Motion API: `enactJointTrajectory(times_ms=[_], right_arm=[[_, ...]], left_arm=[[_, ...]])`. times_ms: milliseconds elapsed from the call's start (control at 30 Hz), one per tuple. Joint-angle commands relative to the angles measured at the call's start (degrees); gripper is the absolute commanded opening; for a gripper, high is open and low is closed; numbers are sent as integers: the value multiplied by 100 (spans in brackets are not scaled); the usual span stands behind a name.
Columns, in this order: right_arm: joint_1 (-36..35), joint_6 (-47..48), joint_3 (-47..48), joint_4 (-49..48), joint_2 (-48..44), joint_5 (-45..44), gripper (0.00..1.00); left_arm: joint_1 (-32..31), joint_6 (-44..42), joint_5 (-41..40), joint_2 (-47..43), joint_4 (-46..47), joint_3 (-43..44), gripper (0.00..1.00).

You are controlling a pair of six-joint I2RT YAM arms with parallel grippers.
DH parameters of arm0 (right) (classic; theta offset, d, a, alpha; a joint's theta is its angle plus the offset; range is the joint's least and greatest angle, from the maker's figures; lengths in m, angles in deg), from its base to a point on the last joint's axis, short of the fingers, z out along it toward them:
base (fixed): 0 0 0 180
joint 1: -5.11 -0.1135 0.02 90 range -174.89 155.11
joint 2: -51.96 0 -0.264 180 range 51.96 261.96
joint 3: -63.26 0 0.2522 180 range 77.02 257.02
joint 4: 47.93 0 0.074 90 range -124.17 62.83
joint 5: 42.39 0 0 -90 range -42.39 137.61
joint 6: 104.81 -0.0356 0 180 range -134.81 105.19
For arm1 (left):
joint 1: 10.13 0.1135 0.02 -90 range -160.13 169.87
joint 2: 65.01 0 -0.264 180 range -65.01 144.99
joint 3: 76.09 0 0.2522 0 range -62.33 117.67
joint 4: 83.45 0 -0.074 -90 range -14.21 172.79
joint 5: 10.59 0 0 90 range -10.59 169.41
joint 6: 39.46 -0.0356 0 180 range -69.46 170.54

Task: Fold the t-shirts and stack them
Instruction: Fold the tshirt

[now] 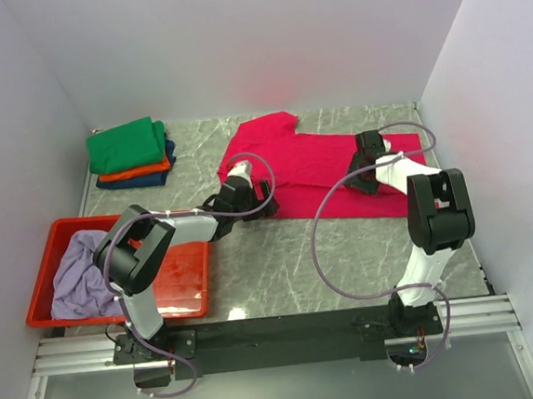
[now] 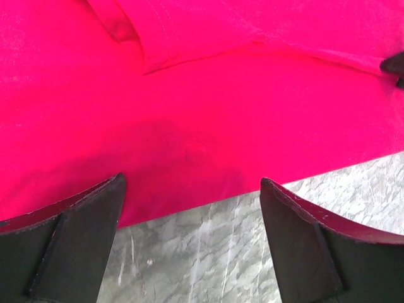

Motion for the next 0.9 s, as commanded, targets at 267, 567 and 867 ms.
enactJointTrajectory(times_ms=[267, 567, 867], right_arm=[[93, 21, 1120, 523, 495, -1000, 59], [128, 127, 1755, 602, 487, -1430, 59], [364, 206, 499, 514, -708, -1003, 60]], left_arm=[[7, 81, -158, -407, -207, -615, 94], [-1, 72, -228, -530, -251, -773, 94], [-10, 63, -176, -689, -312, -458, 94]])
